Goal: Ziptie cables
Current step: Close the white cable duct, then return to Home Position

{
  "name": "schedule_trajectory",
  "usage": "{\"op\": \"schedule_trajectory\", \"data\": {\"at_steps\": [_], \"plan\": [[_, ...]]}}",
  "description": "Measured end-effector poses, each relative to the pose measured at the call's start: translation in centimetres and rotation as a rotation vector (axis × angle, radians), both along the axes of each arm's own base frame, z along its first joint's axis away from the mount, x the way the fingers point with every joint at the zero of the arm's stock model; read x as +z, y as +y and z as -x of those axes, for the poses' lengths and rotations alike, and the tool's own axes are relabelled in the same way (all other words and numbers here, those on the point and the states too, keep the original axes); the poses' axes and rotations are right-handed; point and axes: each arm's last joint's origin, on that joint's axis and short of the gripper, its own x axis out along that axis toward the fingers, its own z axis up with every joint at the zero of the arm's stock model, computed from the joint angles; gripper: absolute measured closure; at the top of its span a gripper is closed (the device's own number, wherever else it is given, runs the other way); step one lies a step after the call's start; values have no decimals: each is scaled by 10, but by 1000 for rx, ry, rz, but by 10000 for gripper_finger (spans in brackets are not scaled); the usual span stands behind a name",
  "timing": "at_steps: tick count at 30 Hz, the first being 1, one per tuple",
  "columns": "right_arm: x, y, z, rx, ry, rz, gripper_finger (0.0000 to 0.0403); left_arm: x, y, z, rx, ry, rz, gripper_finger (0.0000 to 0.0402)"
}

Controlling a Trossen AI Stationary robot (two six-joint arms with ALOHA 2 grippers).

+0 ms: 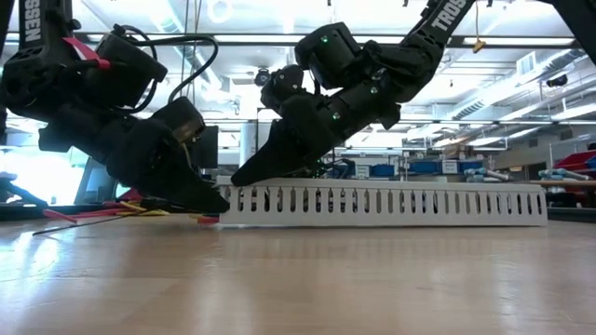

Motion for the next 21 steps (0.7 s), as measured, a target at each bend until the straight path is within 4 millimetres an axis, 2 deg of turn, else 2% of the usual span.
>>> {"op": "schedule_trajectory", "data": {"at_steps": [4, 12, 21], "plan": [[0, 0, 0, -3, 5, -6, 158, 0, 0, 0, 23, -2, 53, 128], [0, 0, 0, -2, 6, -7, 159, 0, 0, 0, 22, 0, 47, 71], [0, 0, 0, -12, 12, -23, 130, -1, 0, 0, 21, 1, 47, 61]]}}
